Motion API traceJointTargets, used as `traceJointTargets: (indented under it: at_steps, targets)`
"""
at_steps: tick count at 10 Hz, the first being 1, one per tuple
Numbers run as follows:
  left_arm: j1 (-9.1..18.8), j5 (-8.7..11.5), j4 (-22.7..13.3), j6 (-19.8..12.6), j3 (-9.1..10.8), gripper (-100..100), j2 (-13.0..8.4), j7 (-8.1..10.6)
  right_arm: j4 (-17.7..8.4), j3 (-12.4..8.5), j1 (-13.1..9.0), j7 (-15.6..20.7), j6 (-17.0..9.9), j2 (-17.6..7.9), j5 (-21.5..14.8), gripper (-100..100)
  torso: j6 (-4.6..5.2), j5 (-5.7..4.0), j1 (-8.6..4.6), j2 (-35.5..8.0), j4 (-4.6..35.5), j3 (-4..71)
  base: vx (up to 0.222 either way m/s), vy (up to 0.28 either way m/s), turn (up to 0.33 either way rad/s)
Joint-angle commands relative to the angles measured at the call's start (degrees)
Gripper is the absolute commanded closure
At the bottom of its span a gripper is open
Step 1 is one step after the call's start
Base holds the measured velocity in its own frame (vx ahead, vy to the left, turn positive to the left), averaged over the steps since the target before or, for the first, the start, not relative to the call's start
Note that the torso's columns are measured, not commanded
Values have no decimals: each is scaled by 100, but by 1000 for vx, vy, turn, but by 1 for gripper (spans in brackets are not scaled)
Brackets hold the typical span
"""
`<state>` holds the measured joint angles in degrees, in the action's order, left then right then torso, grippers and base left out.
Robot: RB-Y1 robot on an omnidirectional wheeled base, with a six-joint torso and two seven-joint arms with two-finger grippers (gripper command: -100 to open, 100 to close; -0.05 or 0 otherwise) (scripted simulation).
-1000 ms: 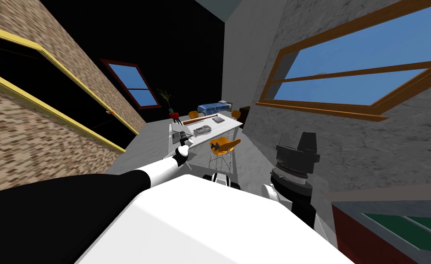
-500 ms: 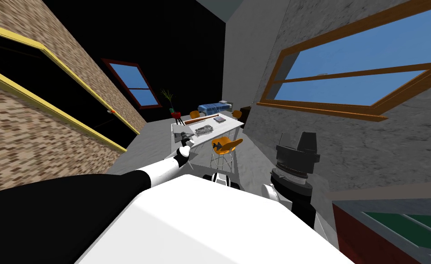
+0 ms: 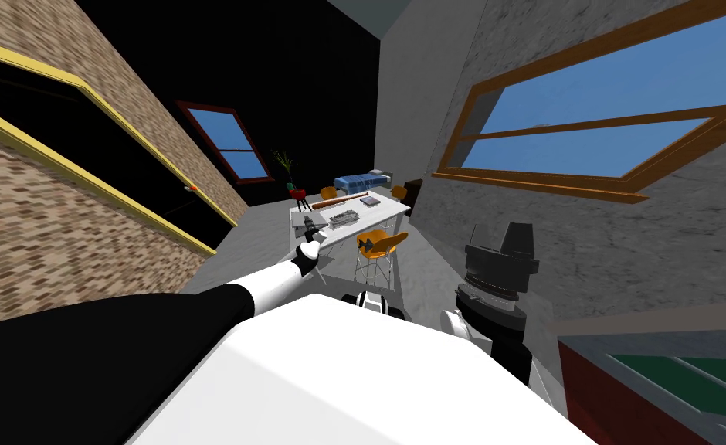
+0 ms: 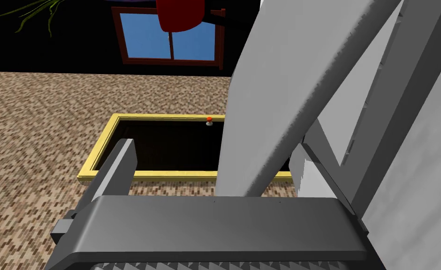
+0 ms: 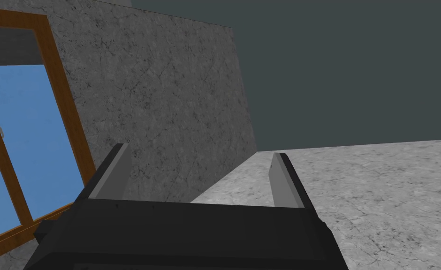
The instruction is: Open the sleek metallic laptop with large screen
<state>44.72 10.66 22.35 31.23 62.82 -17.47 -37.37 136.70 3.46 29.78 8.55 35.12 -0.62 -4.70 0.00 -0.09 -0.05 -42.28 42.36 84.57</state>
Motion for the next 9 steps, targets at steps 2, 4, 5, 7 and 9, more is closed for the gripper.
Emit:
traceJointTargets:
  at_steps: [2,4,5,7,9]
  targets:
    - [284,4,48,-239,191,-100,-103,-285,0,0,0,0,0,0,0,0,-3,-6,-10,-22,9,-13,-40,-12,7]
    - [234,11,177,-321,202,0,-27,-303,0,0,0,0,0,0,0,0,-1,0,-4,-10,2,-7,-6,-1,-1]
    - [227,12,173,-326,203,0,-22,-302,0,0,0,0,0,0,0,0,0,0,-2,-4,0,-2,0,0,0]
    - [214,14,162,-334,208,0,-13,-302,0,0,0,0,0,0,0,0,0,-1,-4,-7,2,-4,0,0,0]
    - [217,13,164,-333,207,0,-15,-302,0,0,0,0,0,0,0,0,0,9,3,-4,-7,-3,0,0,0]
